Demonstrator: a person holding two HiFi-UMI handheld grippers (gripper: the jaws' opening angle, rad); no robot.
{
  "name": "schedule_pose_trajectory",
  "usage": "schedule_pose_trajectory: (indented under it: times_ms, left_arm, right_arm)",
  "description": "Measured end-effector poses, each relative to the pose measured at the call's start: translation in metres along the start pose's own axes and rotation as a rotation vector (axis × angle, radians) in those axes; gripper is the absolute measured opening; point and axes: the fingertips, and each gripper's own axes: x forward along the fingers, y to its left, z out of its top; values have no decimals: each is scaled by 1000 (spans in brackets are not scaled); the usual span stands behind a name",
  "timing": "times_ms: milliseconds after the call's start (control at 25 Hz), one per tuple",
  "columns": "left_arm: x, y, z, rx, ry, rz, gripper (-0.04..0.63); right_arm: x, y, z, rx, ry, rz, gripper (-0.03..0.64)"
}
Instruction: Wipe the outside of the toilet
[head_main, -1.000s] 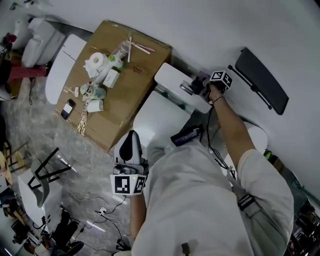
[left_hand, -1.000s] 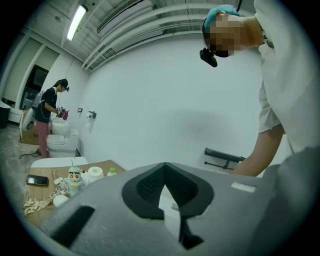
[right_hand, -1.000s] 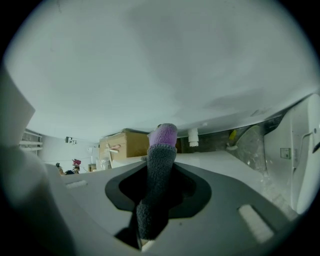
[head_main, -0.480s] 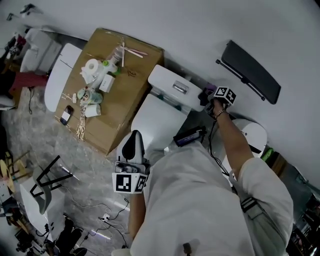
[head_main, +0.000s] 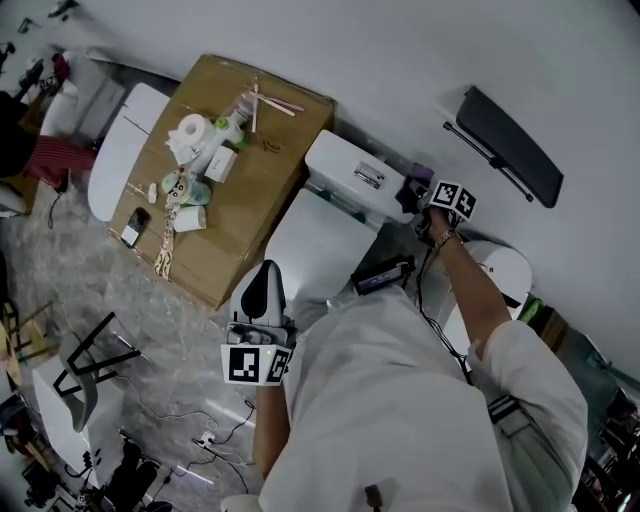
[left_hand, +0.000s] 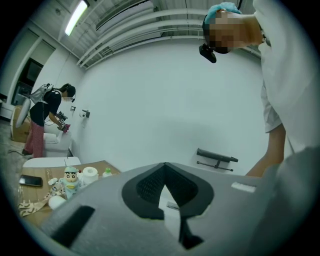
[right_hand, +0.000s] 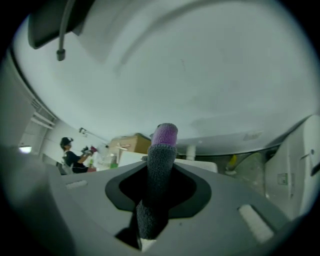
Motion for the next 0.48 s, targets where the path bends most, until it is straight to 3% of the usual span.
schedule_pose_trajectory:
  times_ms: [120, 200, 280, 480]
  left_arm:
    - [-6, 16, 3, -3, -11, 21, 5]
    - [-9, 24, 6, -1, -16, 34, 5]
    - [-14, 30, 8, 2, -16, 47, 5]
    - [-30, 48, 7, 0, -9, 95, 5]
  right_arm:
    - [10, 62, 0, -38, -11, 199, 106]
    - [20, 97, -3, -66, -7, 282, 106]
    - [35, 122, -11, -89, 24, 302, 106]
    - [86, 165, -42, -165, 113, 248, 106]
